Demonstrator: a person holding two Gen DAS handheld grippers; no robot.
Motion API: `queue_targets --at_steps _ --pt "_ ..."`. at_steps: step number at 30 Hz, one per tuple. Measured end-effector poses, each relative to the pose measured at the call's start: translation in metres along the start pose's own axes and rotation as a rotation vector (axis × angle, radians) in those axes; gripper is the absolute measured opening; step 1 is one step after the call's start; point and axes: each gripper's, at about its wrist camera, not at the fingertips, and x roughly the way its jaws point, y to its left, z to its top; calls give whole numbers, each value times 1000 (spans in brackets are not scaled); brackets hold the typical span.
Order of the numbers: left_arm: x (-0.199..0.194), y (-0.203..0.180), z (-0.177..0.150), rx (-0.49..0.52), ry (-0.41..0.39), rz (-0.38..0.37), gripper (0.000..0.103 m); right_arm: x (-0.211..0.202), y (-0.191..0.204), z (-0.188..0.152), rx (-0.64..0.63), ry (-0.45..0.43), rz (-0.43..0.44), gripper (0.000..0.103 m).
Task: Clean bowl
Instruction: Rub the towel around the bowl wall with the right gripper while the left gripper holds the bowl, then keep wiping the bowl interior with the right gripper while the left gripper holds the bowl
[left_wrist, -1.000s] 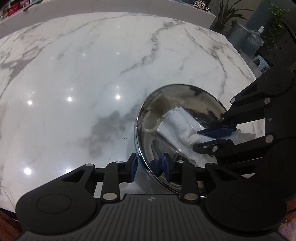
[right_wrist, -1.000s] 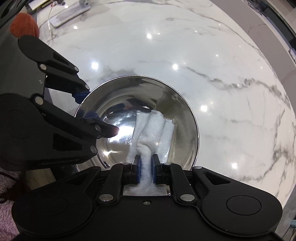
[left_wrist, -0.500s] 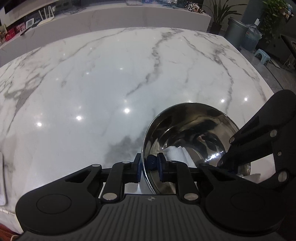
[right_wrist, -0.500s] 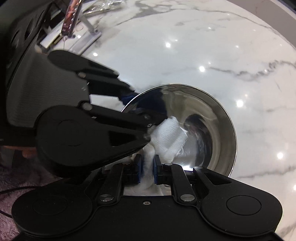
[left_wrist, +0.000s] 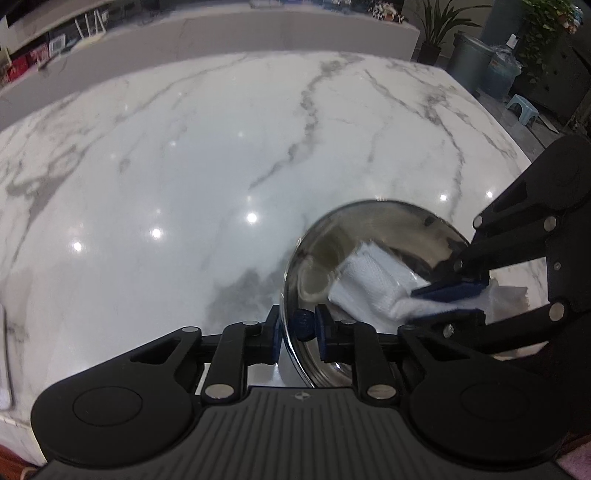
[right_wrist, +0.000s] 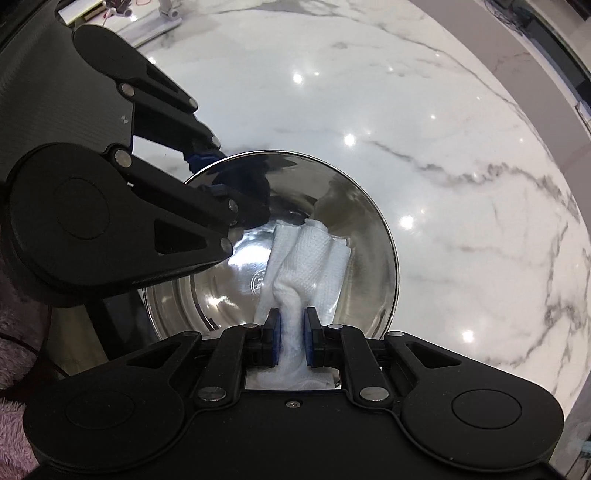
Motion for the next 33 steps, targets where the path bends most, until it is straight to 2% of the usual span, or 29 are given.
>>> queue_targets --at_steps 2,5,11,18,20,23,25,26,28,33 --pt "0 -1 -5 -10 19 -18 27 -3 -3 1 9 -5 7 10" --pt "-1 -2 -9 -8 21 -26 27 -7 -6 3 29 -15 18 10" --pt "-5 0 -8 6 -2 -17 16 -14 -10 11 75 -32 38 12" --pt "-2 -3 -1 41 -20 13 15 -19 -10 23 153 -57 151 13" --pt "-2 -3 0 43 -21 15 15 -21 -11 27 192 -76 235 13" --pt "-2 -1 1 49 -25 16 15 -25 -16 32 236 -93 314 13" --pt "-2 -2 1 55 -28 17 15 -1 2 2 239 -79 324 13" --pt "-2 -3 1 58 -29 18 15 20 -3 -18 234 -71 320 13" --pt "-2 -3 1 62 -31 19 15 44 -9 -13 174 -36 256 12" --pt "-2 -3 1 66 -31 18 15 31 17 -6 10 5 53 11"
